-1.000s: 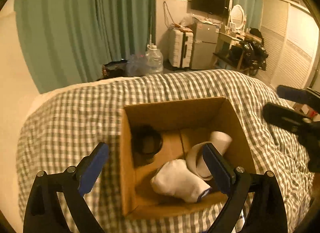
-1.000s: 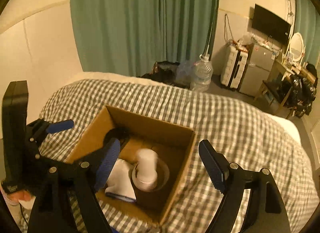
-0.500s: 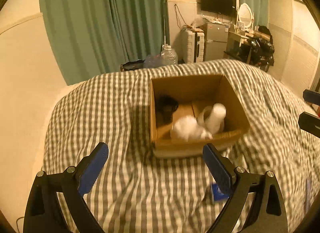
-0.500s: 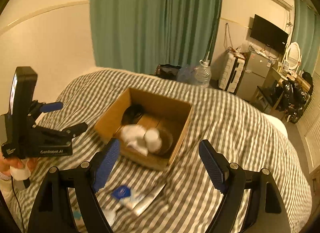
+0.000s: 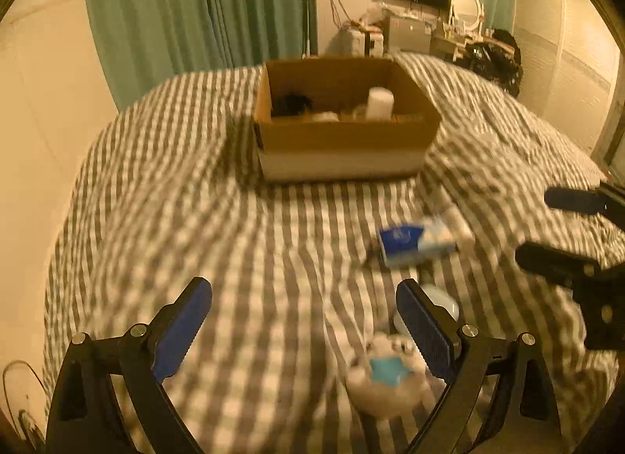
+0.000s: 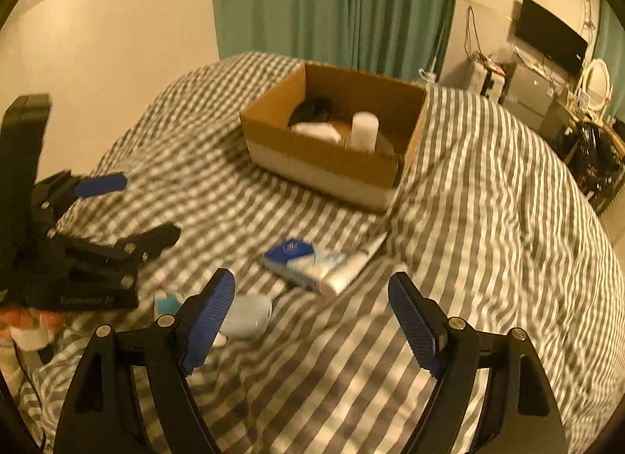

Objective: Organize objects
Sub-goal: 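Grasp the white star plush with the left tool while the right tool grasps the earbud case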

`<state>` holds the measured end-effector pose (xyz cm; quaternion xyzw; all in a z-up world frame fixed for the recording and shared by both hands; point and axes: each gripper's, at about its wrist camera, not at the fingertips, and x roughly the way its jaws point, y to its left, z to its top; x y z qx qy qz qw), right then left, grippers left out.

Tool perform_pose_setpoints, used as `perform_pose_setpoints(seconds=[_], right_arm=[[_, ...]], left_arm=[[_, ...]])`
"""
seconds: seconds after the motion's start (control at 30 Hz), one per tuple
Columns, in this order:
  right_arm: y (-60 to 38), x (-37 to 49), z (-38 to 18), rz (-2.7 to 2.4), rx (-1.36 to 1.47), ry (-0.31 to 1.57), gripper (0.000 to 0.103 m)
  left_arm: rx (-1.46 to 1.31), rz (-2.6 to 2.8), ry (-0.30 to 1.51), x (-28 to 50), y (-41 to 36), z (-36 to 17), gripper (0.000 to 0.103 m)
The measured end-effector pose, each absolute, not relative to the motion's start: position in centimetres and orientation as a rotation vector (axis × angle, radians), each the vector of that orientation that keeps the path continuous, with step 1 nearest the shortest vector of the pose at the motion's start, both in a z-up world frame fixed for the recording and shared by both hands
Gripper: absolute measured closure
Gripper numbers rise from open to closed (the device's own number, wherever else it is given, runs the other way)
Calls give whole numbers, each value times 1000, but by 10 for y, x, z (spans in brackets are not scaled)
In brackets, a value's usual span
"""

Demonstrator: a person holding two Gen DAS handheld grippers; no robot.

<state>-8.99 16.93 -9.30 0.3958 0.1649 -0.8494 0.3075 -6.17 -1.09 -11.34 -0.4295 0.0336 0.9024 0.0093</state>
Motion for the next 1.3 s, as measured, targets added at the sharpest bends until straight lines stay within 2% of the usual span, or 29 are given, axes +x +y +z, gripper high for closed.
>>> perform_pose_setpoints(seconds=[0.3, 0.53, 0.77, 1.07, 1.3], right_arm=[[172, -85, -109, -2266, 1103, 454, 22], [170, -78, -112, -2270, 1101, 466, 22], [169, -74, -113, -2275, 1109, 466, 22], [166, -69, -114, -2261, 1110, 459, 22], [145, -71, -129, -2214, 1133, 516, 22]], left_arm=[[-1350, 2738, 90, -36, 1, -125, 5], [-1376, 2639, 203, -26, 26, -141, 6], [-1476, 2505, 225, -37, 34, -165, 44], [-1373, 2647, 62, -30, 4, -135, 44], [-1310, 2818, 92, -35, -25, -115, 44]])
